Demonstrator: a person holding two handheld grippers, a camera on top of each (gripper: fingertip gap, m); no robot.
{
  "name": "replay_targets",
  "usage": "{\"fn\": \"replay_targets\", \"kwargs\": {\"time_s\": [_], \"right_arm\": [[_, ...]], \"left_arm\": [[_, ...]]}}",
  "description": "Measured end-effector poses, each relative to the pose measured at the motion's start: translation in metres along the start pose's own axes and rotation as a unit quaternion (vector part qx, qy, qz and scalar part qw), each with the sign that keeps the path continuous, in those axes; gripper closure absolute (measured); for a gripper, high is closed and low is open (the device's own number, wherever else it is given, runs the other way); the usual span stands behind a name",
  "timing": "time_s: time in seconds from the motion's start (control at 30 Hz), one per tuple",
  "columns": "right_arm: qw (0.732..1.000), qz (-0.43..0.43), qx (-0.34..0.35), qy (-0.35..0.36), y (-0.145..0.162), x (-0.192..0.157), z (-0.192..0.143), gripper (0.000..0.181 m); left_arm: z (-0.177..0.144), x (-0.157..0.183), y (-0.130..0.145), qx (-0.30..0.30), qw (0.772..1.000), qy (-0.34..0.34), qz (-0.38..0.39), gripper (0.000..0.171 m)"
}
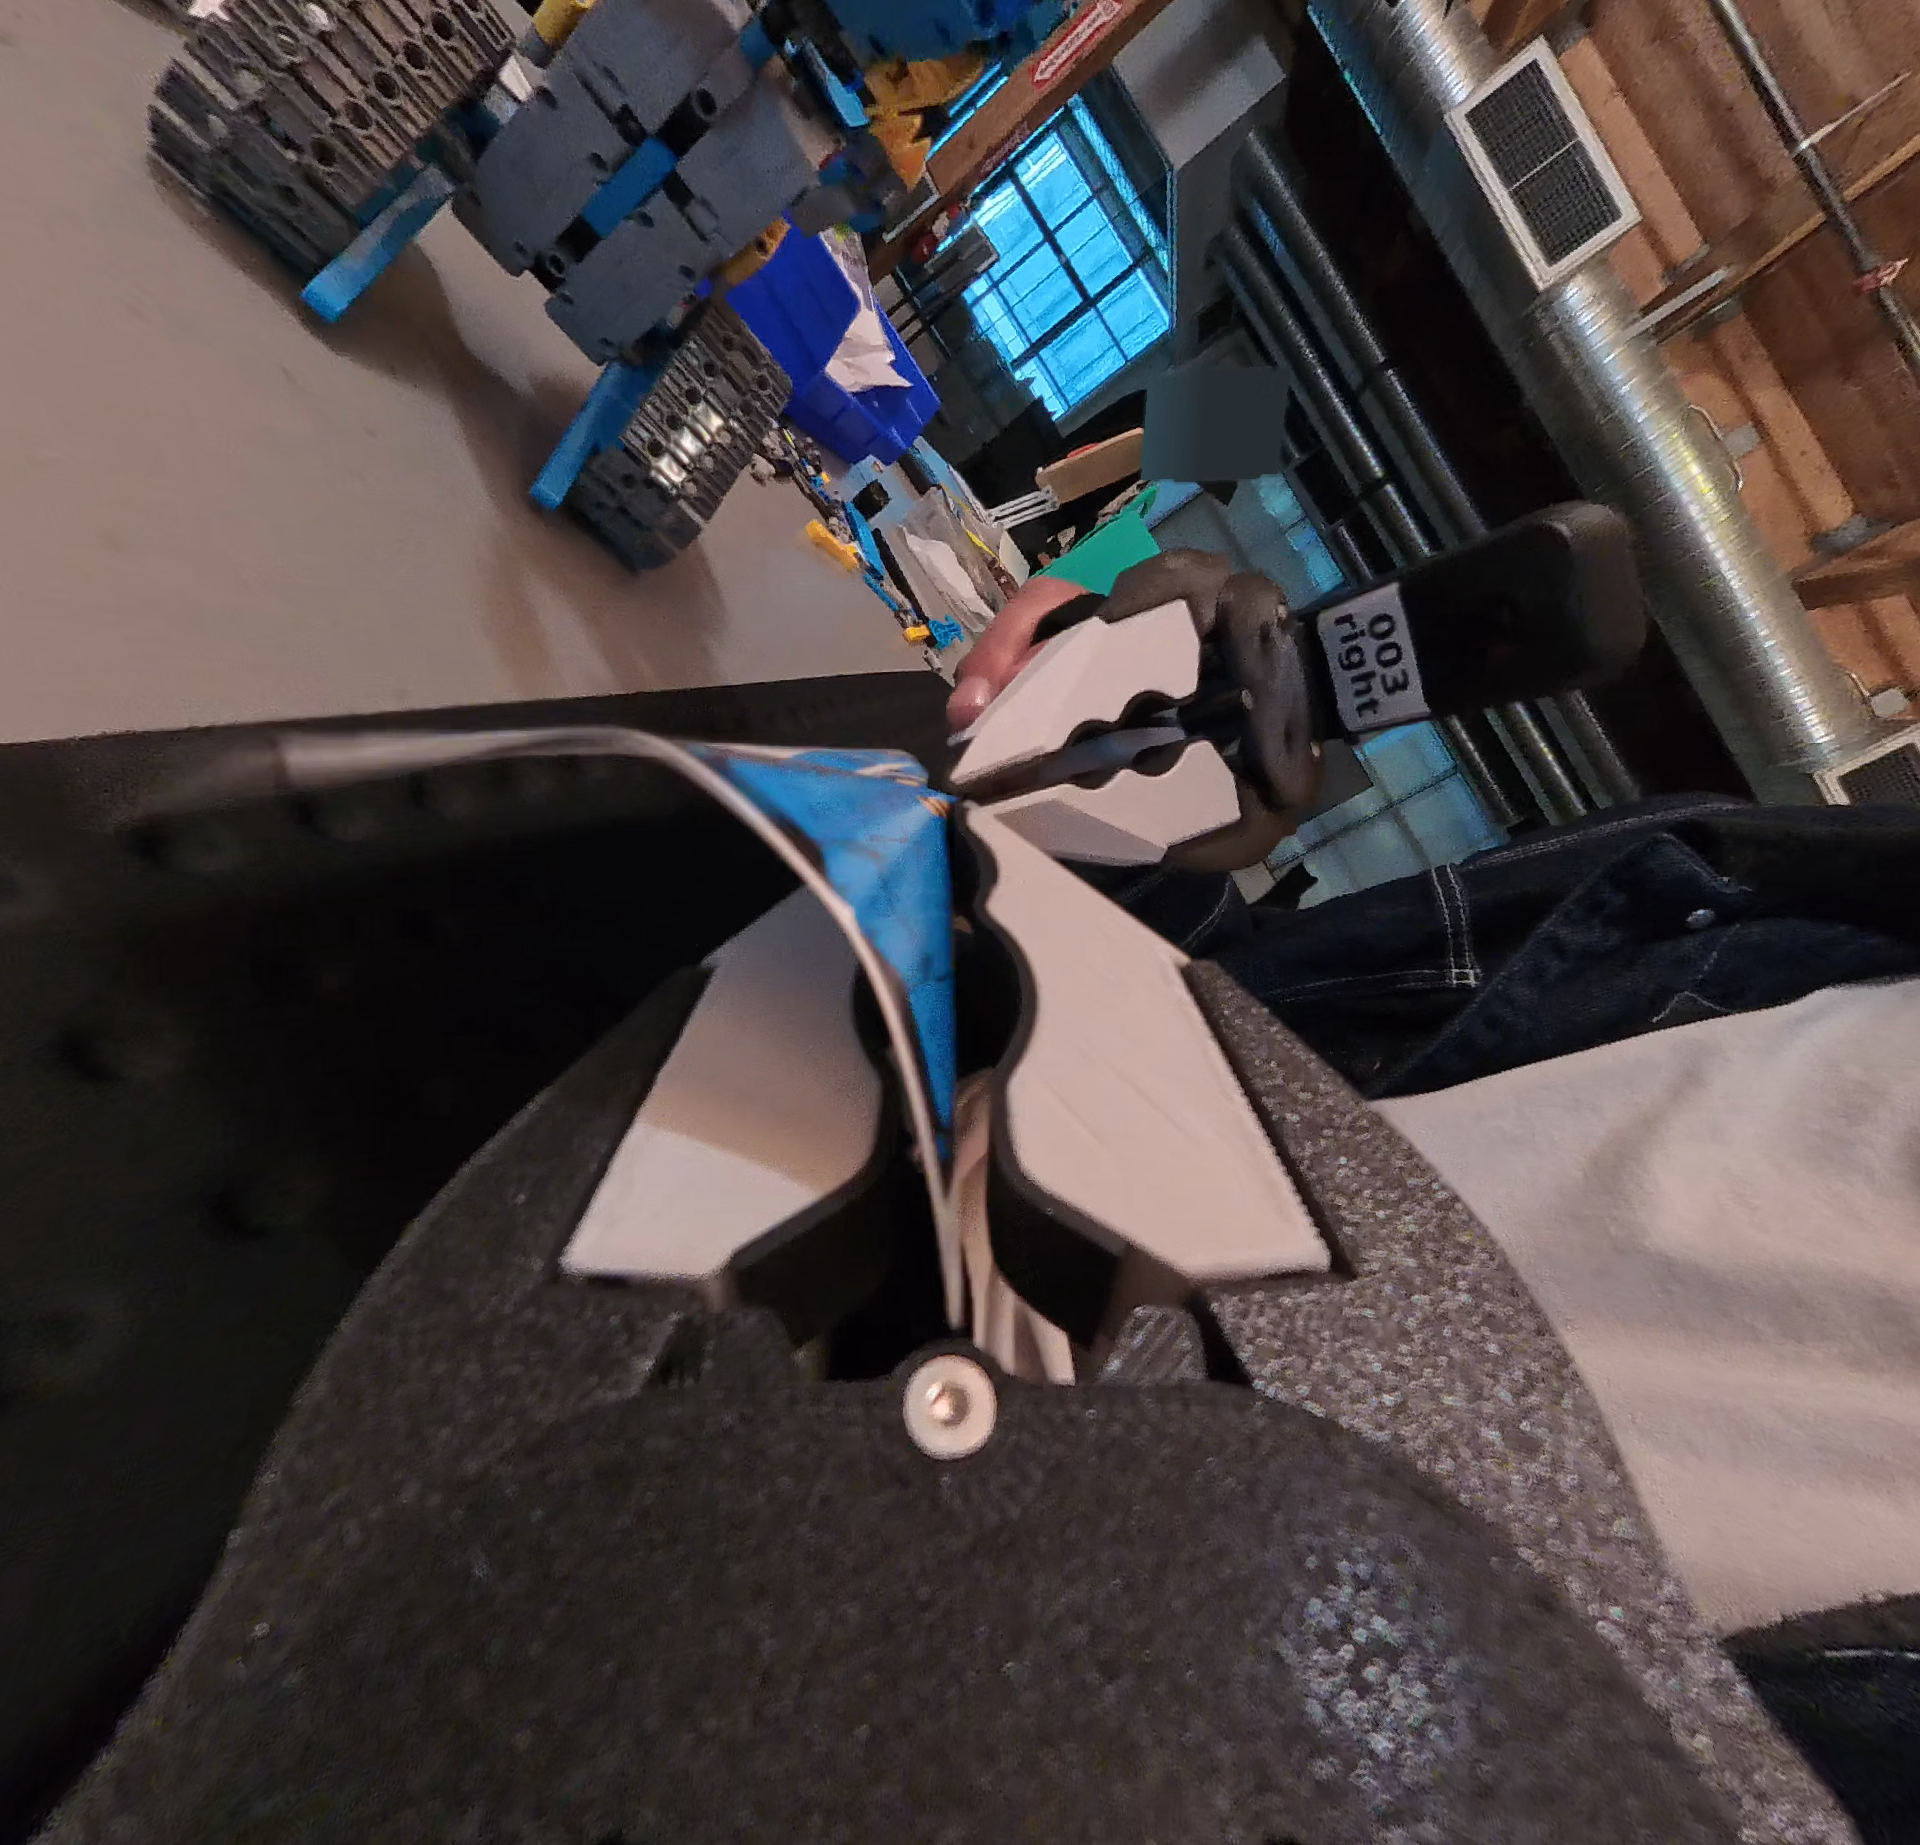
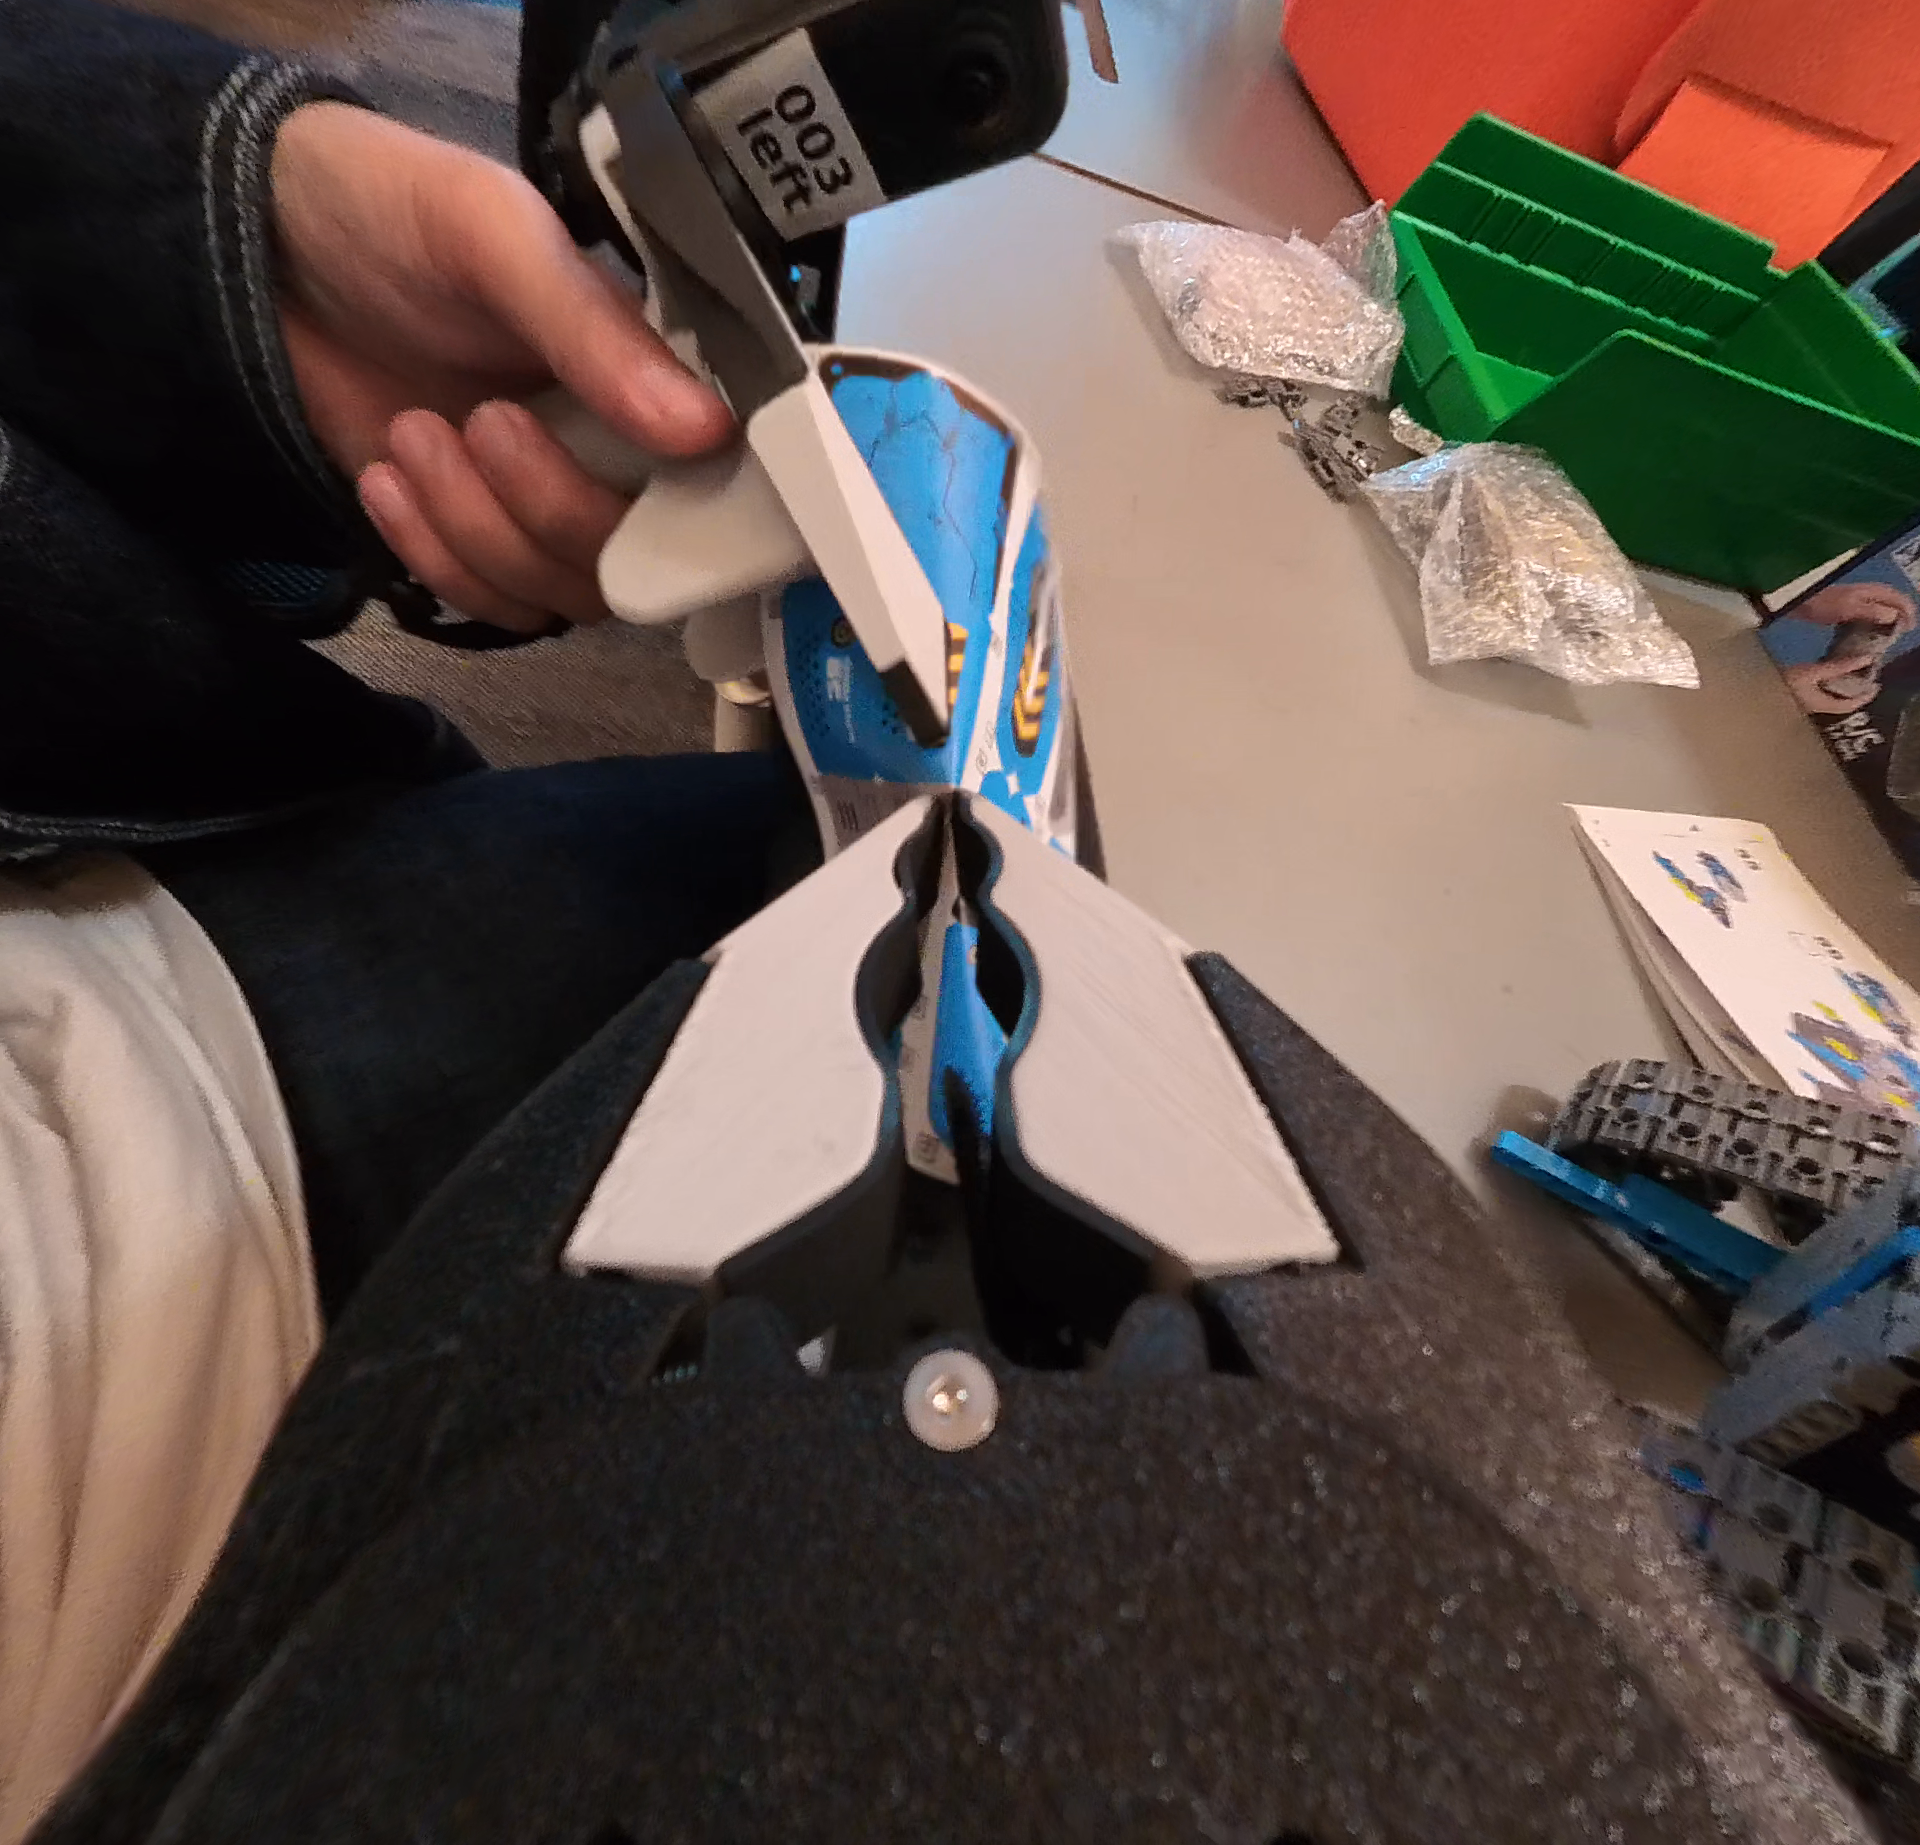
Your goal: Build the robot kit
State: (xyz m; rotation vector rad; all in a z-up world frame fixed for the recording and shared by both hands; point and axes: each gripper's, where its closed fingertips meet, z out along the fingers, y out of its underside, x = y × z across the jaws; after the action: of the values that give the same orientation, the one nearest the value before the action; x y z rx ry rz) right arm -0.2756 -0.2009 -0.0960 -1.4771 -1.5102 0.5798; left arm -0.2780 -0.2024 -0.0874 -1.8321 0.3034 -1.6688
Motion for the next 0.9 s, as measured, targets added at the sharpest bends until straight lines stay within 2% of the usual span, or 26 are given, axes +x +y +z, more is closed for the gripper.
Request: {"fn": "replay_targets", "kwargs": {"time_s": [0.1, 0.33, 0.47, 0.63, 0.8, 0.87, 0.9], "right_arm": [[1.000, 0.000, 0.007, -0.001, -0.001, 0.000, 0.000, 0.180], [0.995, -0.093, -0.006, 0.029, 0.000, -0.004, -0.001, 0.179], [0.987, -0.149, -0.036, 0.053, 0.005, -0.005, 0.002, 0.179], [0.981, -0.176, -0.048, 0.065, 0.005, -0.006, 0.002, 0.181], [0.987, -0.147, -0.042, 0.055, 0.005, -0.005, 0.002, 0.181], [0.993, -0.105, -0.016, 0.051, -0.003, -0.004, 0.000, 0.181], [0.996, -0.079, -0.006, 0.041, -0.007, -0.004, -0.001, 0.173]], "left_arm": [[0.000, 0.001, -0.001, 0.004, 1.000, 0.007, -0.017, 0.171], [-0.001, -0.002, 0.003, -0.003, 0.998, 0.016, -0.068, 0.171], [0.000, -0.006, 0.005, -0.009, 0.997, 0.003, -0.077, 0.171], [-0.002, -0.013, 0.005, -0.002, 0.996, -0.016, -0.085, 0.171], [-0.008, -0.012, 0.001, 0.003, 0.997, -0.016, -0.073, 0.171], [-0.008, -0.010, 0.001, 0.003, 0.997, -0.014, -0.072, 0.171], [-0.007, -0.010, 0.001, 0.002, 0.997, -0.015, -0.070, 0.171]]}}
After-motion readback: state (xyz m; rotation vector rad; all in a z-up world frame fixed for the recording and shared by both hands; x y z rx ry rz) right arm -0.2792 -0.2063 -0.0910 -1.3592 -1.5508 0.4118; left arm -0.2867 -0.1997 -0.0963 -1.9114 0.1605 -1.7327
